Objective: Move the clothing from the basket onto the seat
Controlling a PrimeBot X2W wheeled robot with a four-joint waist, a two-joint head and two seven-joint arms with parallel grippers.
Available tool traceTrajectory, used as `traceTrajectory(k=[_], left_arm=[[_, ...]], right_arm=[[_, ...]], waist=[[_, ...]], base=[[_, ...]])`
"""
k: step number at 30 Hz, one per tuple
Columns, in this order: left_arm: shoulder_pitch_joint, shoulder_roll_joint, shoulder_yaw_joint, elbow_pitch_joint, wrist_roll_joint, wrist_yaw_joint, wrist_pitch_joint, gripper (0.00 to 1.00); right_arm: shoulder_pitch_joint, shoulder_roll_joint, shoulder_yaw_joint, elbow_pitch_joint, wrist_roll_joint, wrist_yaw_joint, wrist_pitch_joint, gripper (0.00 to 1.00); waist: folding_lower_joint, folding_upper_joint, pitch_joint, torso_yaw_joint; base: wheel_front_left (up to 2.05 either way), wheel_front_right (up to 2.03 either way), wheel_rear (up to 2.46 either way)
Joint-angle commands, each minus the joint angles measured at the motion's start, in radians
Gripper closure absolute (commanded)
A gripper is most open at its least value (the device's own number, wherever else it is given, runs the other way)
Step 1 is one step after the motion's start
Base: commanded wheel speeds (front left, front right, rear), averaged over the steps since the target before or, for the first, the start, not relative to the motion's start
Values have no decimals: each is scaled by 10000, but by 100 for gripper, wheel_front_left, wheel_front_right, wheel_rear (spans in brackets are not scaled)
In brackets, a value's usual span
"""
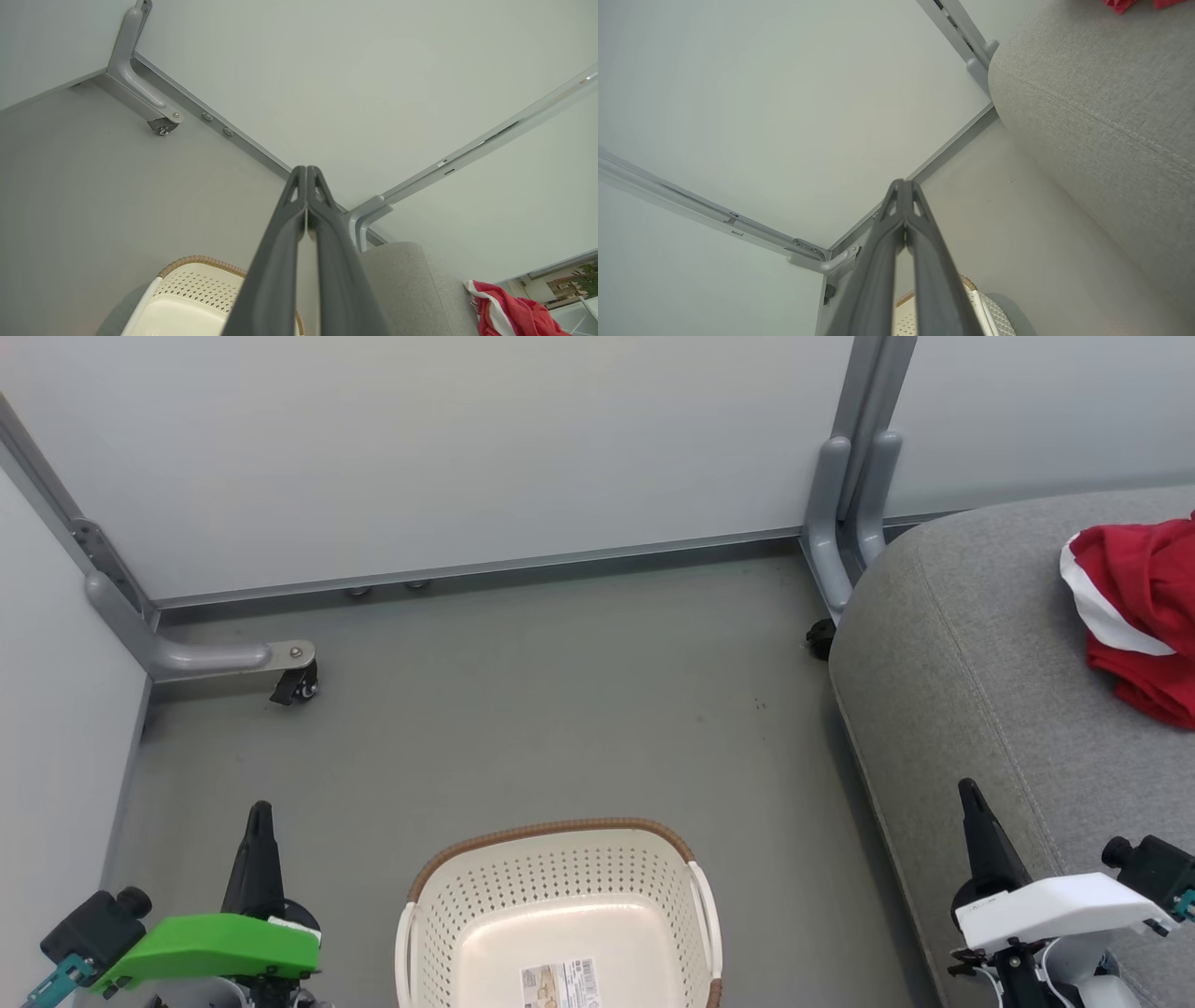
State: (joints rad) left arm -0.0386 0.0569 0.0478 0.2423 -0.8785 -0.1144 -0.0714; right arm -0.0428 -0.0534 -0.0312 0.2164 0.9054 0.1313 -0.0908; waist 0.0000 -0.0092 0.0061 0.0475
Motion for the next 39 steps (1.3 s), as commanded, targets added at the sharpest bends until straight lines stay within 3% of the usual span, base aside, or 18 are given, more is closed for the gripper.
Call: traceTrajectory(k=[1,39], left_arm=[[-328,23,69,-107,-332,-55,66,100],[-601,-28,427,-30,-4342,-126,1111,100]], right_arm=[[-260,-82,-61,-68,320,-2,66,100],[-520,-105,-418,125,4278,-6,1145,100]], waist=[[0,34,0,-8],[0,62,-15,-235]], base=[[0,0,0],[0,0,0]])
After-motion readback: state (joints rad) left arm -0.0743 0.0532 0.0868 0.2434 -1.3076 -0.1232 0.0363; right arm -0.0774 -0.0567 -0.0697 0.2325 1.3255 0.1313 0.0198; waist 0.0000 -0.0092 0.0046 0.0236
